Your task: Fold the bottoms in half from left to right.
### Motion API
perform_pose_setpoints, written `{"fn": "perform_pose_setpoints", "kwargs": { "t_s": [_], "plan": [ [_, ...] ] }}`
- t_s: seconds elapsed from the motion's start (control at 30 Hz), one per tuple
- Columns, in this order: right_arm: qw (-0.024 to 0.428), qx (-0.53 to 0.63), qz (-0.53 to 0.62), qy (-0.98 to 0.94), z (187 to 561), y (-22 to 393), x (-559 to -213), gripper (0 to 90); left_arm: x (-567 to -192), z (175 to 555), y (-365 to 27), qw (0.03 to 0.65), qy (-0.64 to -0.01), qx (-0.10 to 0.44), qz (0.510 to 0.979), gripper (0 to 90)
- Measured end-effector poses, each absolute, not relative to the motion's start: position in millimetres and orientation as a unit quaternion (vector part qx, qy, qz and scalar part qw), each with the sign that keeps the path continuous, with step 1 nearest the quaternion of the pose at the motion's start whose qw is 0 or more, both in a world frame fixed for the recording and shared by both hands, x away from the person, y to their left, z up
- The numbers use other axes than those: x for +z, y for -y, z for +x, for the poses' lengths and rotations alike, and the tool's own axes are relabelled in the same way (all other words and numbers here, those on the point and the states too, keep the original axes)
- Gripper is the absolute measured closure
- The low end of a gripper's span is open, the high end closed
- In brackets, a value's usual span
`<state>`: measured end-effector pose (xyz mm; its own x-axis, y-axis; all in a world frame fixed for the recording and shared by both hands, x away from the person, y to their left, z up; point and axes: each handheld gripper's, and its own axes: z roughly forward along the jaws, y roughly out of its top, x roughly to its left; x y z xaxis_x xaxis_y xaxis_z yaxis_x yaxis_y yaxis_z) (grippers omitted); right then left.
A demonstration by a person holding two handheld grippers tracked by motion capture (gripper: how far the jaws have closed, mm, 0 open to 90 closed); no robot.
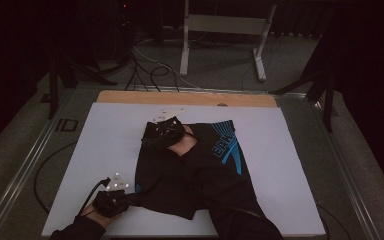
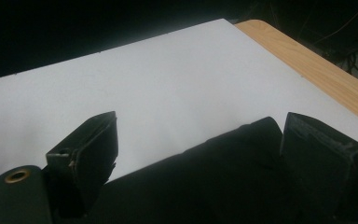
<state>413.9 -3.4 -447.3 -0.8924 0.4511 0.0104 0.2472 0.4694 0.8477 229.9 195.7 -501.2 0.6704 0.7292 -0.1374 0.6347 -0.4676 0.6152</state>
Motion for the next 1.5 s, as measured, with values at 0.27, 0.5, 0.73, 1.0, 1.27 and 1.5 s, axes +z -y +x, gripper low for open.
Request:
{"fn": "perform_pose_setpoints", "kwargs": {
  "t_s": [0.27, 0.5, 0.73, 1.0, 1.27, 1.5],
  "plan": [
    [0.096, 0.469, 0.220, -0.850, 423, -10, -457, 11.3, -492, 227, -196, 0.348, -0.393, 0.089, 0.846, 85.6],
    [0.091, 0.465, 0.228, -0.850, 431, -19, -467, 11.2, -491, 227, -198, 0.352, -0.395, 0.091, 0.844, 85.6],
    [0.087, 0.448, 0.244, -0.855, 438, -29, -482, 14.6, -491, 227, -198, 0.354, -0.396, 0.094, 0.842, 85.5],
    [0.093, 0.418, 0.280, -0.859, 447, -40, -496, 19.0, -491, 227, -198, 0.354, -0.397, 0.095, 0.841, 85.5],
    [0.101, 0.391, 0.319, -0.857, 455, -49, -501, 23.6, -492, 227, -198, 0.353, -0.395, 0.095, 0.843, 85.5],
    [0.092, 0.386, 0.350, -0.848, 463, -52, -504, 32.4, -492, 227, -198, 0.353, -0.396, 0.097, 0.842, 85.5]
  ]
}}
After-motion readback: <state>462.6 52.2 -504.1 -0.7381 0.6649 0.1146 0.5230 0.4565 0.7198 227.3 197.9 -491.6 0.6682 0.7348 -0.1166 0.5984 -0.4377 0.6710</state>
